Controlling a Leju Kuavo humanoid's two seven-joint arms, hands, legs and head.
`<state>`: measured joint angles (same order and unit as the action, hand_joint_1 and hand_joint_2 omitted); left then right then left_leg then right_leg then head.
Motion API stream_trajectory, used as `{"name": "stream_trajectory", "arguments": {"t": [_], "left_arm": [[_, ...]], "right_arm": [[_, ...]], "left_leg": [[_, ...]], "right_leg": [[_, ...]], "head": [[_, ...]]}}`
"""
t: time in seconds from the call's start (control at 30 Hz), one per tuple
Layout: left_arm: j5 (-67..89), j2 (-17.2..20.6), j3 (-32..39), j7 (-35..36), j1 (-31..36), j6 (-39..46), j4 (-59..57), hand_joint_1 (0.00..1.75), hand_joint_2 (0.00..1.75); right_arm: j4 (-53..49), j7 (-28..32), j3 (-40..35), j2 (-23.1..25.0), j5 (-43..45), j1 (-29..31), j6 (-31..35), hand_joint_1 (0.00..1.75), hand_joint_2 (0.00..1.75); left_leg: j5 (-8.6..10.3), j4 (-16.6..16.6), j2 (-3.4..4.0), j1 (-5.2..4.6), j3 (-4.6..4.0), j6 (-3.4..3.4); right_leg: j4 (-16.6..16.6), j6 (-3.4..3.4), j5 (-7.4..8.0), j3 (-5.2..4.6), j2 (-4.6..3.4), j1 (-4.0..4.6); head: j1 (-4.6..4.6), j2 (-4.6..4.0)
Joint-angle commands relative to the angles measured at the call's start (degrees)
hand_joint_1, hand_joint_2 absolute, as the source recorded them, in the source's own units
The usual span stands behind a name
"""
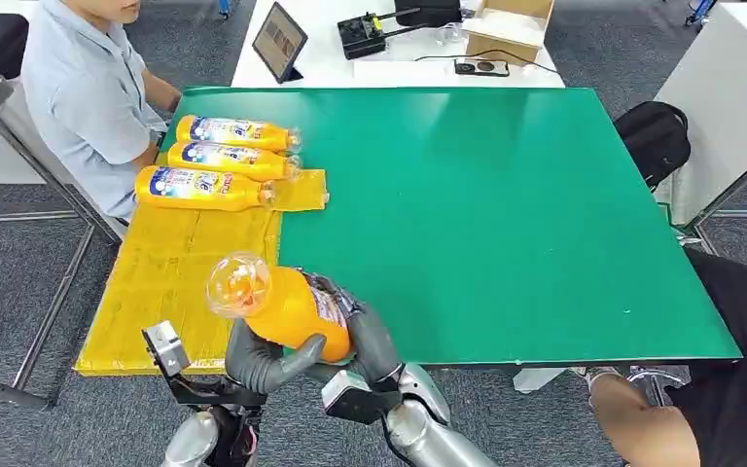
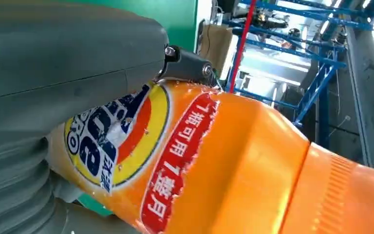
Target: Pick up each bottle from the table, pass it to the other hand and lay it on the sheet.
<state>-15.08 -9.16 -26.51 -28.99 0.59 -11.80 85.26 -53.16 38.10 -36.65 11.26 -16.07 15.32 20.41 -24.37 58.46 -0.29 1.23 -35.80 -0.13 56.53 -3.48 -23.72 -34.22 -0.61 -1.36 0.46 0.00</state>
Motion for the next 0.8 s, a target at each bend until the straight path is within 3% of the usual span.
{"name": "stream_trajectory", "arguments": {"t": [0.03, 0.17, 0.27, 0.43, 0.5, 0.6, 0.63, 0.8], "left_arm": [[0.32, 2.40, -1.05, 3.21, 2.22, -1.31, -2.57, 1.75, 1.75], [4.38, 4.07, 1.28, 5.34, 2.48, 2.65, -2.65, 1.75, 1.75], [10.94, 5.41, 5.63, 8.26, 4.68, 11.71, -4.72, 1.75, 1.75], [13.34, 6.07, 6.76, 8.67, 6.25, 13.79, -5.62, 1.75, 1.75], [20.03, 6.80, 8.19, 9.73, 8.76, 19.31, -7.22, 1.75, 1.75], [22.58, 8.51, 12.53, 11.27, 12.90, 20.16, -10.84, 1.75, 1.75], [22.57, 9.03, 13.92, 11.35, 14.25, 20.15, -12.10, 1.75, 1.75], [32.12, 11.98, 14.75, 12.04, 22.84, 24.19, -18.17, 1.75, 1.75]], "right_arm": [[0.42, 1.90, -6.09, -1.53, 1.45, 1.53, 3.78, 0.00, 0.00], [-4.72, 1.90, -6.32, -3.15, 1.48, 0.19, 9.14, 0.00, 0.00], [-14.35, 1.90, -7.21, -5.50, 3.58, -1.65, 19.59, 0.00, 0.00], [-17.11, 1.90, -4.04, -4.61, 0.53, -2.95, 19.59, 0.00, 0.00], [-20.75, 1.90, 0.48, -2.93, -2.96, -4.81, 19.59, 0.00, 0.00], [-25.63, 1.90, 5.68, -1.40, -4.56, -6.82, 19.59, 0.00, 0.00], [-27.01, 1.90, 7.39, -0.89, -4.70, -7.35, 19.59, 0.00, 0.00], [-28.76, 1.90, 9.10, -0.66, -3.65, -7.29, 19.59, 0.00, 0.00]], "left_leg": [[-0.09, -0.06, 0.04, 0.01, 0.29, 0.07], [-0.06, -0.06, 0.02, 0.00, 0.22, 0.06], [-0.07, -0.06, 0.04, 0.01, 0.25, 0.06], [-0.08, -0.05, 0.07, 0.03, 0.28, 0.06], [-0.06, -0.10, 0.16, 0.02, 0.28, 0.04], [0.01, -0.04, -0.31, 0.04, 0.21, 0.08], [0.01, -0.02, -0.05, 0.06, 0.13, 0.03], [0.06, 0.01, -0.20, 0.09, 0.12, 0.03]], "right_leg": [[-0.07, 0.18, -0.08, 0.28, 0.04, 0.06], [-0.04, 0.16, -0.07, 0.22, 0.05, 0.03], [-0.05, 0.19, -0.06, 0.24, 0.04, 0.06], [-0.04, 0.22, -0.06, 0.27, 0.00, 0.08], [-0.05, 0.23, -0.02, 0.18, 0.00, 0.07], [-0.01, 0.24, -0.13, 0.27, 0.40, 0.09], [0.00, 0.18, -0.05, 0.12, 0.14, 0.08], [0.05, 0.24, -0.06, 0.18, 0.31, 0.12]], "head": [[0.00, 0.00], [0.00, 0.00], [0.02, 0.00], [0.09, 0.00], [-0.04, 0.00], [0.04, 0.00], [0.00, 0.00], [0.00, 0.00]]}}
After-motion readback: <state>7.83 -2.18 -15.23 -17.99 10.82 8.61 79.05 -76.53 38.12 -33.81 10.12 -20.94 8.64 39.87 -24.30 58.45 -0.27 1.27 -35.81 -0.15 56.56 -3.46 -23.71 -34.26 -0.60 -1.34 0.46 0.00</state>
